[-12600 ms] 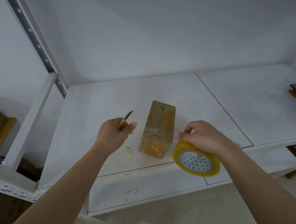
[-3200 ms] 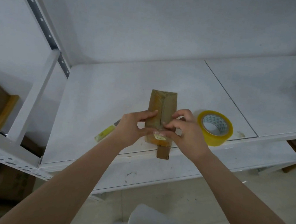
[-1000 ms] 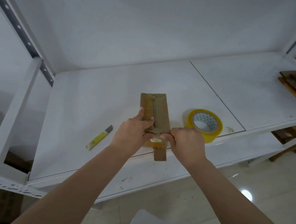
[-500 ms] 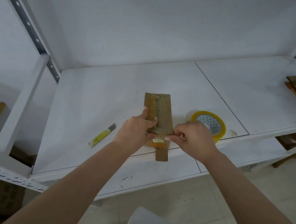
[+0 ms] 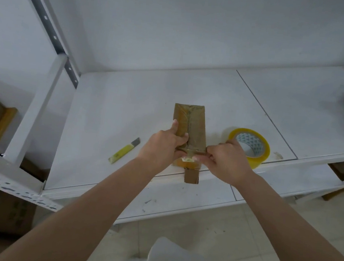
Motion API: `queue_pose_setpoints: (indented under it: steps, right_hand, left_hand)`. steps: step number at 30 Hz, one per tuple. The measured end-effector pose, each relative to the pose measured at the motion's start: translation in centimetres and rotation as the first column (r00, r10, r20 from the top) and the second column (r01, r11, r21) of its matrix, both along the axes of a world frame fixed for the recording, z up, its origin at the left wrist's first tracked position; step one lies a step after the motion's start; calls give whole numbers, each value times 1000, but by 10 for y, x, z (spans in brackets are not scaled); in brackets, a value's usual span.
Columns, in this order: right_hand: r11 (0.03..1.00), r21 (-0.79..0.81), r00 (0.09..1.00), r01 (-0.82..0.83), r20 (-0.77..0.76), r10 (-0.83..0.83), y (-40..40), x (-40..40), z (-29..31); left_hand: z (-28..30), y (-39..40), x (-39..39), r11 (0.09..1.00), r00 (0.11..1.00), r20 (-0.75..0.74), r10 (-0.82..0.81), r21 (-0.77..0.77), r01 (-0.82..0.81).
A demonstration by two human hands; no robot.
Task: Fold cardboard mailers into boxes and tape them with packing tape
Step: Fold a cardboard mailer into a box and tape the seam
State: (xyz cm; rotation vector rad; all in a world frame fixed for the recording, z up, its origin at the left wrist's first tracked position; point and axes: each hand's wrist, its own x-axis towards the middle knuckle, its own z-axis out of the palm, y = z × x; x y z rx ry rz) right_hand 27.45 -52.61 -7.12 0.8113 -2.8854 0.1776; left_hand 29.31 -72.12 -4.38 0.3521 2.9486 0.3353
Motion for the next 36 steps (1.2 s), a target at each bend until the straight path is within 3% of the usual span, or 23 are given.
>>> queue_pose_setpoints:
  steps: [9,12,15,20,25,28,34,36]
  right_hand:
    - [996,85,990,34,136,-46,0,2,10]
    - [992,-53,986,111,133,-103,7,5,17]
    - [967,-186,984,174,59,-166,20,3,22]
    - [918,-328,975,223,61,-215,25,1,22]
    - [883,-391,965,259,137,-222,23,4,18]
    - [875,-402,962,269,160,-222,24,7,15]
    - [831,-459,945,314,236,-227,28,10,17]
    - [798,-498,936,339,261,-235,32,10,16]
  left_hand:
    - [5,1,3,999,1000,9,-4,44,3]
    - [7,-3,4,994,1000,7,-9,113,8]
    - [4,0,3,991,994,-90,58,126,-47]
    - [-3,40,-4,987,950,-270,156,4,-161]
    - [-19,64,-17,964,965,-145,220,-119,-238]
    - [-32,61,-18,956,962,-187,201,-178,-234]
    - [-25,55,-11,971,952,-248,180,-108,-212]
    - [-18,40,-6,973,940,-253,229,68,-219]
